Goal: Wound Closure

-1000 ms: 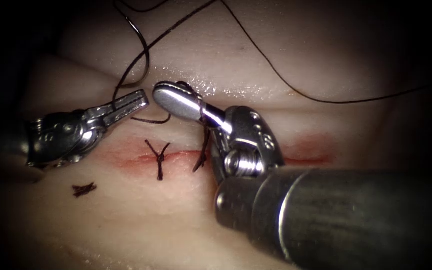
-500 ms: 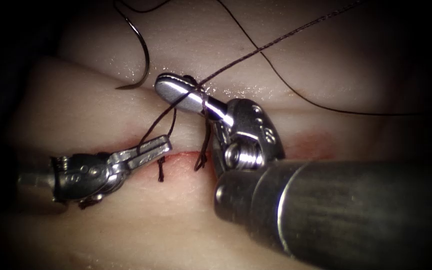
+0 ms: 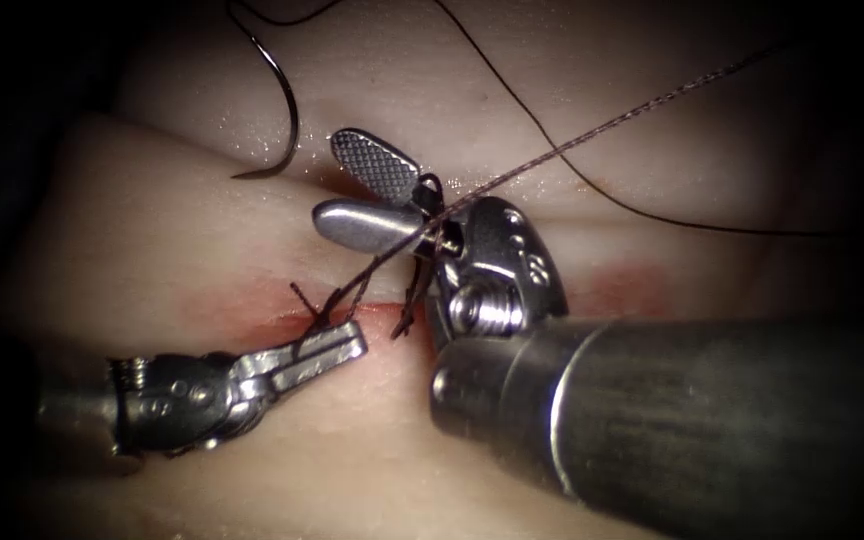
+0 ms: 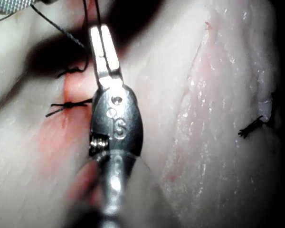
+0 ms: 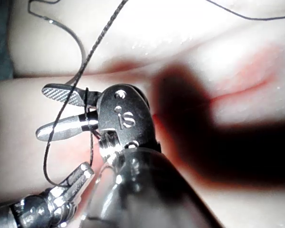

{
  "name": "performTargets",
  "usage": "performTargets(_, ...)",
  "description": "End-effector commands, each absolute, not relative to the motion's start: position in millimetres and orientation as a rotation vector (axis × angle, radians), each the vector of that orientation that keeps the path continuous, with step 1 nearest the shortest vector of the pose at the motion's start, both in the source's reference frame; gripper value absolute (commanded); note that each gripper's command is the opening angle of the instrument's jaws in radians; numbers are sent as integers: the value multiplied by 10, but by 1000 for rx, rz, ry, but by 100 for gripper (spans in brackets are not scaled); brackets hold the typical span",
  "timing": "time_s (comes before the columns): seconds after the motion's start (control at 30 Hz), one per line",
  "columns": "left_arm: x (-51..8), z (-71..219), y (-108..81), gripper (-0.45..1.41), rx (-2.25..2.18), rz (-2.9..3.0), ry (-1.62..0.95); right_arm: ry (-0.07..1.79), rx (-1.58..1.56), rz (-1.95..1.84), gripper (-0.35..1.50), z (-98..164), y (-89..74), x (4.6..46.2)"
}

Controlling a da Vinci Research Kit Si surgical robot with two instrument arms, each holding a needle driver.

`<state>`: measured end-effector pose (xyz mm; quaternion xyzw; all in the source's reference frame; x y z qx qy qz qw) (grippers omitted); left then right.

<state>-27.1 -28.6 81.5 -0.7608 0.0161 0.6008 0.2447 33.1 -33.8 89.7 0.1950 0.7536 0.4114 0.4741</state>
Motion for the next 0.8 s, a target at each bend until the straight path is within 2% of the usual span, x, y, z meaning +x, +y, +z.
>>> performTargets(0.03,-277,817,-293,-45,-2072,1642,26,1809,467,995,88,904,-345,336)
performTargets(0.27,-286,781,-292,-45,-2094,1678,11,1582,411,935,88,914,-364,338)
performTargets(0.47,-303,768,-292,-45,-2103,1712,-14,1414,341,969,76,922,-371,336)
performTargets(0.53,-308,767,-293,-45,-2104,1723,-28,1345,358,1017,76,923,-372,335)
performTargets(0.6,-310,767,-292,-45,-2108,1723,-34,1312,390,1115,88,922,-374,334)
performTargets(0.8,-313,772,-290,-45,-2110,1732,-46,1225,380,1189,84,920,-377,329)
